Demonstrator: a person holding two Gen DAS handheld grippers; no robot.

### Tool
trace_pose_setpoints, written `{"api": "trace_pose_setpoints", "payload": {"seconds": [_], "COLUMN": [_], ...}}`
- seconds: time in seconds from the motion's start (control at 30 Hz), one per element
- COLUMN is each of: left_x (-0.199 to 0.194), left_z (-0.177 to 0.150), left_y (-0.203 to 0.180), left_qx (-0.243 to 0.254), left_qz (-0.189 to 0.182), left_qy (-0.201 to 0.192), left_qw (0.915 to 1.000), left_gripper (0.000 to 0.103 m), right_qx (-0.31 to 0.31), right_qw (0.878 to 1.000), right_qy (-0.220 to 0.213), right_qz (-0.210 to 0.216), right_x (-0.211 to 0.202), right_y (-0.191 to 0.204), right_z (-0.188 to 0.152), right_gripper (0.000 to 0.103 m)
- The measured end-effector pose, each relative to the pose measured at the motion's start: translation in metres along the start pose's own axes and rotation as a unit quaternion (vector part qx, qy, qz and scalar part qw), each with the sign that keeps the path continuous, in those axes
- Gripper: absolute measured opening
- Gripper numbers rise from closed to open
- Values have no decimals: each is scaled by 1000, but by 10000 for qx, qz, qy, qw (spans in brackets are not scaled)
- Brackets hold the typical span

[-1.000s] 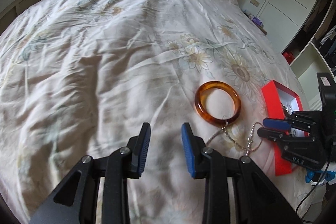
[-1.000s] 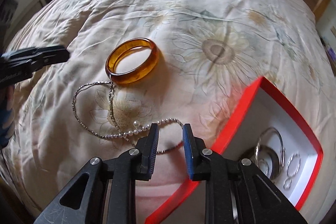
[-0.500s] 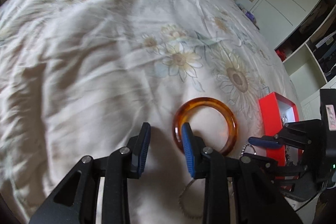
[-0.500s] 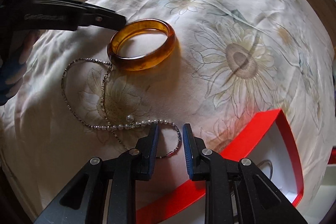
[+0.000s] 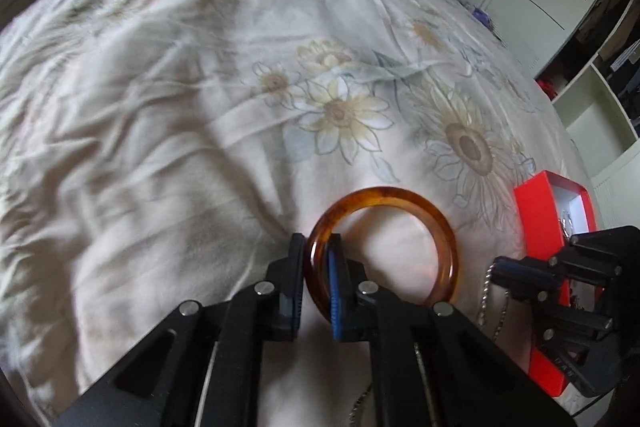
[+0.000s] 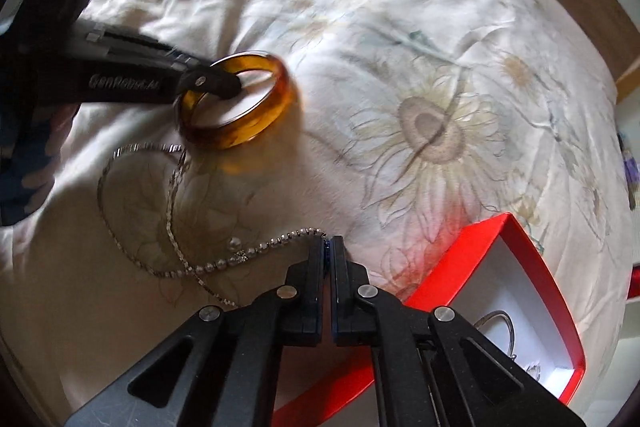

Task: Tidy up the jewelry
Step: 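Grasp the amber bangle with left tool while right tool grasps the silver necklace, then carry bangle and necklace into the red box and open both tools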

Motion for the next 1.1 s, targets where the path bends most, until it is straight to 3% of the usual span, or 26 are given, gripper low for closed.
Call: {"api": "trace_pose_setpoints", "payload": {"seconds": [0.2,0.6,1.1], "left_x": [-39,-144,-293], "left_z": [1,-17,-58], "left_y": [12,17,-35], "left_qx": [-17,17,446], "left_qz": [175,342,302], "left_qy": [-253,-698,-1502], "left_qw": [9995,9970,9872], "left_gripper": [9,9,9], "right_qx": [499,694,833], "right_qw": [9977,9929,9764], "right_qy": [-457,-948,-1802], "right_qz": [3,-170,-855], "right_x": [-40,-135,-305], "right_y": [3,38,53], "right_z": [-1,-3,-39], "right_gripper": [2,2,2]}}
Point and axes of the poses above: each gripper's, at about its wrist camera, not at the fingertips, and x roughly the way its jaws point, y to its left, z to its top, the point moved 8 cm from there along x, roughly the way its jaws point, and after that the axes turned 3 degrees about -z, right-handed, at the moved point
